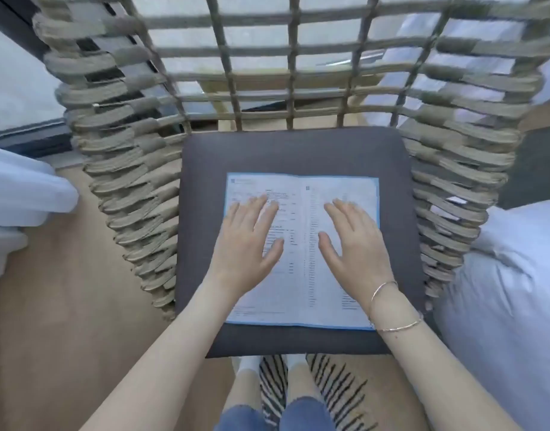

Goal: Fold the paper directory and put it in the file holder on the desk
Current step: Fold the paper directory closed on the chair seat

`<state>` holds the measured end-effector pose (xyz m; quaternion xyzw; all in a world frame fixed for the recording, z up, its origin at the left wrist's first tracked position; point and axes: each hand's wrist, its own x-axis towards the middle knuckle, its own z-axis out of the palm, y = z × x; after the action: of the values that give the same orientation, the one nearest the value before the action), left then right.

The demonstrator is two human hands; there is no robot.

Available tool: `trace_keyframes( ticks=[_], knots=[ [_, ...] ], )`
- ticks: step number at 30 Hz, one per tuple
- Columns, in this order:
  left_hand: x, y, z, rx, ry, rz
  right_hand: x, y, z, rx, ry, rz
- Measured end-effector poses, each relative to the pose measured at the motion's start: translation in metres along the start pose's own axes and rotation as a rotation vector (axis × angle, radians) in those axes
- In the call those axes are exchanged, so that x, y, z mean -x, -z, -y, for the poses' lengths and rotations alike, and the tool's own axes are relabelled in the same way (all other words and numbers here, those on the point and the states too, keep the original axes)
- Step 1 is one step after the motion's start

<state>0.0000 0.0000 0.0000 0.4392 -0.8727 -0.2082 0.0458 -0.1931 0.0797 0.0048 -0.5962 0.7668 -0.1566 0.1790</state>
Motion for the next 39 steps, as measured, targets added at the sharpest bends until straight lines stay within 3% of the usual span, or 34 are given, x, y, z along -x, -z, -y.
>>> trace_keyframes(
  ticks=[6, 13, 31, 39],
  knots=[
    [-0.011, -0.082, 0.024, -0.101, 0.012, 0.044, -0.005, -0.074, -0.034, 0.153, 0.035, 0.108],
    [-0.009, -0.123, 0.038, -0.181, 0.003, -0.007, -0.001, -0.108, -0.059, 0.258, 0.052, 0.089],
    [0.004, -0.089, 0.031, -0.073, 0.031, 0.059, 0.004, -0.086, -0.048, 0.239, -0.016, 0.101],
    [0.042, -0.054, 0.046, 0.062, 0.496, -0.068, 0.025, -0.062, -0.051, 0.200, -0.182, 0.131]
  ],
)
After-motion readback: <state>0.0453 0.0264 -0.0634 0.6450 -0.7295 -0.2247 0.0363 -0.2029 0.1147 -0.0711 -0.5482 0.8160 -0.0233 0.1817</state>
